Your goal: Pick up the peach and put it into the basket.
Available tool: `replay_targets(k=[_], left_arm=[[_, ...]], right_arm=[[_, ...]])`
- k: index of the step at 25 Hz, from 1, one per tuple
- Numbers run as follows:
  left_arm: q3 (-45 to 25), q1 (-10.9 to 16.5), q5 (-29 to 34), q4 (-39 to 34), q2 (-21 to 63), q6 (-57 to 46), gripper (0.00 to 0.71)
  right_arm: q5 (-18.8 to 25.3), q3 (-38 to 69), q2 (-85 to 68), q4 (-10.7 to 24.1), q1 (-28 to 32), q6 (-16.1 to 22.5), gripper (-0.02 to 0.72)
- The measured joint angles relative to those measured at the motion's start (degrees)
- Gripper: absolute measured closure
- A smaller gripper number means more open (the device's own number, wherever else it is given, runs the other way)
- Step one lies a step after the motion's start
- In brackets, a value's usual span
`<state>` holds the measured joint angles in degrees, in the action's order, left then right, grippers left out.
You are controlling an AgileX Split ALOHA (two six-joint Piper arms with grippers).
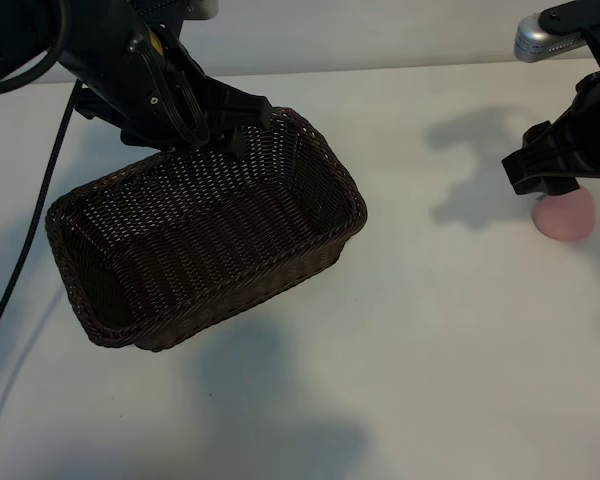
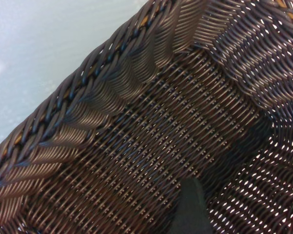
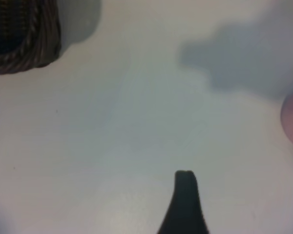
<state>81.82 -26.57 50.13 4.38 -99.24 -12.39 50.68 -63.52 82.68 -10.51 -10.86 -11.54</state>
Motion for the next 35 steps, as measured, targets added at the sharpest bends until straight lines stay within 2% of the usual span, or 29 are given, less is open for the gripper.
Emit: replay_targets(k=[32, 35], left_arm=[[0.0, 0.0, -1.21, 0.0, 0.0, -0.01, 0.158], [0.0, 0.0, 0.39, -0.53, 0.0, -0.99, 0.158]], right_arm=[[-0.89, 0.0, 0.0, -0.06, 0.0, 0.06, 0.141], [-0.93, 0.0, 0.0, -0.06, 0.0, 0.06, 0.141]])
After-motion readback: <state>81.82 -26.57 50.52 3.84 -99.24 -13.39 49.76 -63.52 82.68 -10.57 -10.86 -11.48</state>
